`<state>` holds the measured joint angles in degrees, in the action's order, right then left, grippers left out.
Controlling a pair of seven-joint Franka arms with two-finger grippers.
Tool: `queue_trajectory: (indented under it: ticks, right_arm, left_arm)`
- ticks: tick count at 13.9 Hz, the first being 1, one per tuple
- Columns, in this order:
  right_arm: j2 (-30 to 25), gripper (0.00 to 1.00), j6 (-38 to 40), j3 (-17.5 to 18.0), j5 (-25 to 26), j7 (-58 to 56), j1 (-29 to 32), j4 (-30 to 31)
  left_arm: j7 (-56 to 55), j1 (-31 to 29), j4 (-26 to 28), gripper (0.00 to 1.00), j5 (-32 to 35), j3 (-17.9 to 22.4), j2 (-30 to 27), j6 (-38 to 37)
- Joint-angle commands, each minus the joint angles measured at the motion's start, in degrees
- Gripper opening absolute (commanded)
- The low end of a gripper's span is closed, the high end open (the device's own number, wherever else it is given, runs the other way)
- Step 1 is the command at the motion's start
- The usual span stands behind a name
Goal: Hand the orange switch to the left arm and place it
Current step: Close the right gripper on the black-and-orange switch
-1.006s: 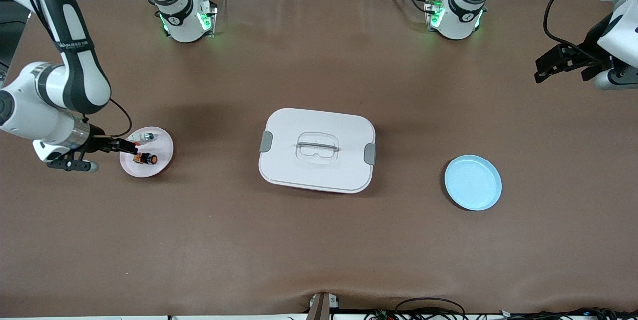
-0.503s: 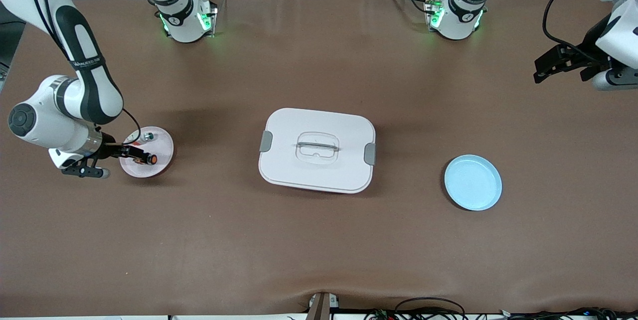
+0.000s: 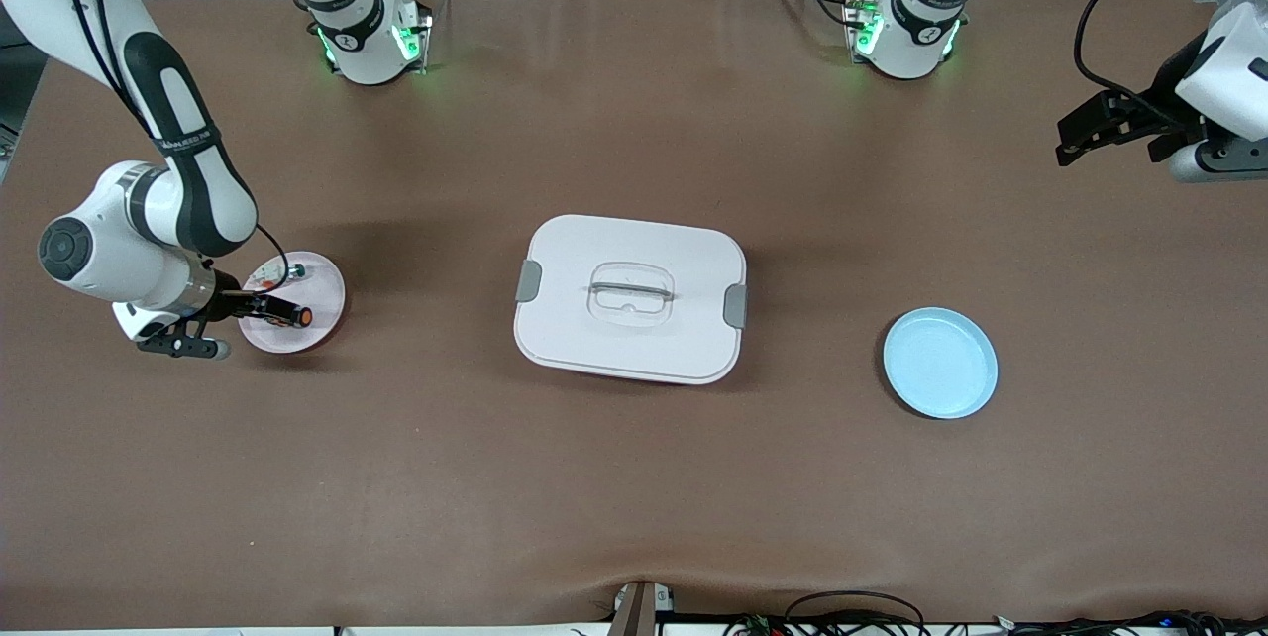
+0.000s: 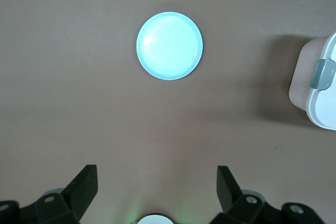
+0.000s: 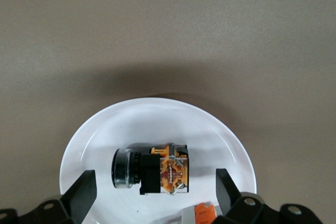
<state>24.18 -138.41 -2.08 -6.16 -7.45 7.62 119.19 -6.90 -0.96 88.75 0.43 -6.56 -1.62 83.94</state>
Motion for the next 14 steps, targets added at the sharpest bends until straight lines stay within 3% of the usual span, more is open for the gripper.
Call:
queue_trajectory:
  ticks: [1, 14]
  right_arm:
    - [1.3, 1.0, -0.5, 0.1, 0.1, 0.6, -0.1, -0.6]
    - [3.0, 1.0, -1.8, 0.2, -1.9, 3.7, -0.2, 0.1]
  left_arm:
    - [1.2, -0.1, 0.4, 1.0, 0.1, -0.1, -0.6, 0.2]
    - [1.1, -0.1, 0.4, 1.0, 0.0, -0.1, -0.4, 0.3]
